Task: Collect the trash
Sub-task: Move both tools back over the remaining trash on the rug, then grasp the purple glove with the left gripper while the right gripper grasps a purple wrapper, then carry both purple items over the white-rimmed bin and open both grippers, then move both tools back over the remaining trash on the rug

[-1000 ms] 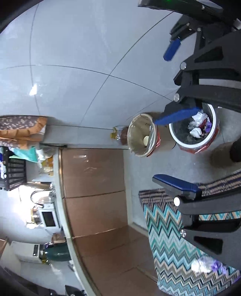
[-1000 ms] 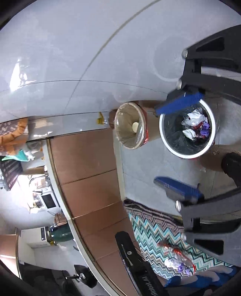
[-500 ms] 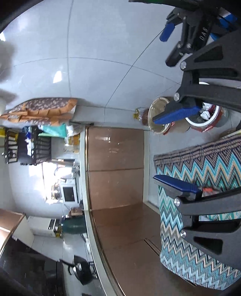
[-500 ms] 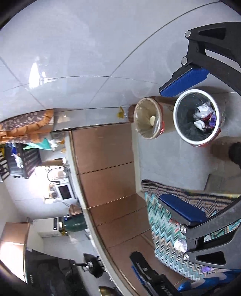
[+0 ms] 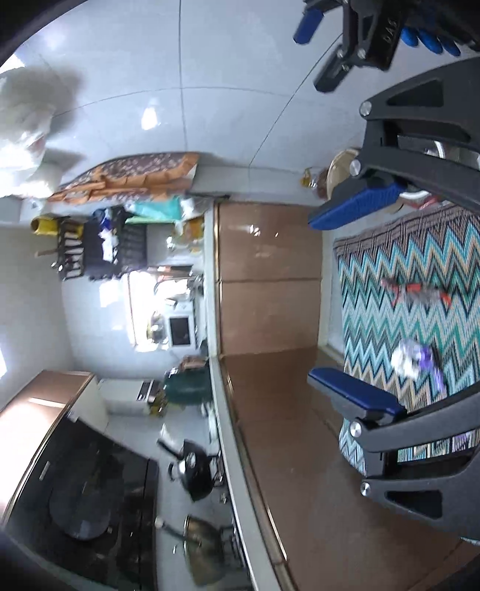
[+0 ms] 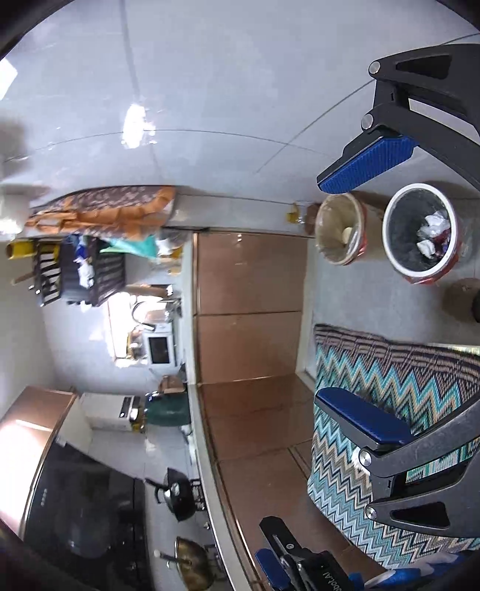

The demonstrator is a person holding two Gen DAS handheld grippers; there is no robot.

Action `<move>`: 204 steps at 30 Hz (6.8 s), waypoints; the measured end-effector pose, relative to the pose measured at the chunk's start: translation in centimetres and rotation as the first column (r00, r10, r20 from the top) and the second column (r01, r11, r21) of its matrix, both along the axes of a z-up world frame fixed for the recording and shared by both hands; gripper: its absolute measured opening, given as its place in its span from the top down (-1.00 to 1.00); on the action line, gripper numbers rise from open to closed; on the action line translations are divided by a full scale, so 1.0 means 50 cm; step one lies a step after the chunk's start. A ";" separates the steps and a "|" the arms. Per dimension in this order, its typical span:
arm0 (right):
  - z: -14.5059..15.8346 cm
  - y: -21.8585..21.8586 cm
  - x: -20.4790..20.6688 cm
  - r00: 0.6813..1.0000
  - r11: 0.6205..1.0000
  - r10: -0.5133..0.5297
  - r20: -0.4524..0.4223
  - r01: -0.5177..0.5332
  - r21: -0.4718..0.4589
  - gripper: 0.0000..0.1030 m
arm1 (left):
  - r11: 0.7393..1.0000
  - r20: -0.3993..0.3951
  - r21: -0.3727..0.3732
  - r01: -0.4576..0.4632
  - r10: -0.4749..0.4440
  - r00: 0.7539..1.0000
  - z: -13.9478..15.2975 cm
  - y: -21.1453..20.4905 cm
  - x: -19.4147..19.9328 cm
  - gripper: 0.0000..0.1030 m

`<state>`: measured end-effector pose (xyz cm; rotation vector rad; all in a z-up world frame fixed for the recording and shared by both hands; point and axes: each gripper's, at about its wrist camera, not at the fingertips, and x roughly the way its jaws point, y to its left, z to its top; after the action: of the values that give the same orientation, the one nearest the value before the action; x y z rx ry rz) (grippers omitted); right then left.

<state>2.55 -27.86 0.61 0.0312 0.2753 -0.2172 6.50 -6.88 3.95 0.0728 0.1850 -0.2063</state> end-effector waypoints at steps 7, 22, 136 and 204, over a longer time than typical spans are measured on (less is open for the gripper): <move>0.035 0.071 -0.047 0.998 0.999 0.010 0.063 -0.007 -0.041 -0.99 | 0.995 0.046 -0.027 -0.095 0.096 0.994 0.016 0.089 -0.041 -0.49; 0.029 0.193 -0.013 0.993 0.986 0.117 0.021 -0.114 -0.124 -0.99 | 0.972 -0.042 -0.079 -0.219 0.217 0.975 -0.049 0.243 -0.019 -0.50; -0.308 -0.340 0.255 0.947 0.969 0.061 -0.316 0.020 0.246 0.50 | 0.865 -0.497 0.180 0.469 -0.331 0.802 -0.276 -0.553 0.310 0.31; -0.014 0.071 0.012 0.968 0.971 0.235 -0.085 -0.230 0.060 -0.43 | 1.000 -0.102 -0.030 -0.007 0.004 0.995 -0.021 0.074 -0.005 -0.25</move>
<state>3.13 -24.33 -0.07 0.0378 0.3725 0.0220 6.24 -3.16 2.89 0.0319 0.2838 -0.2074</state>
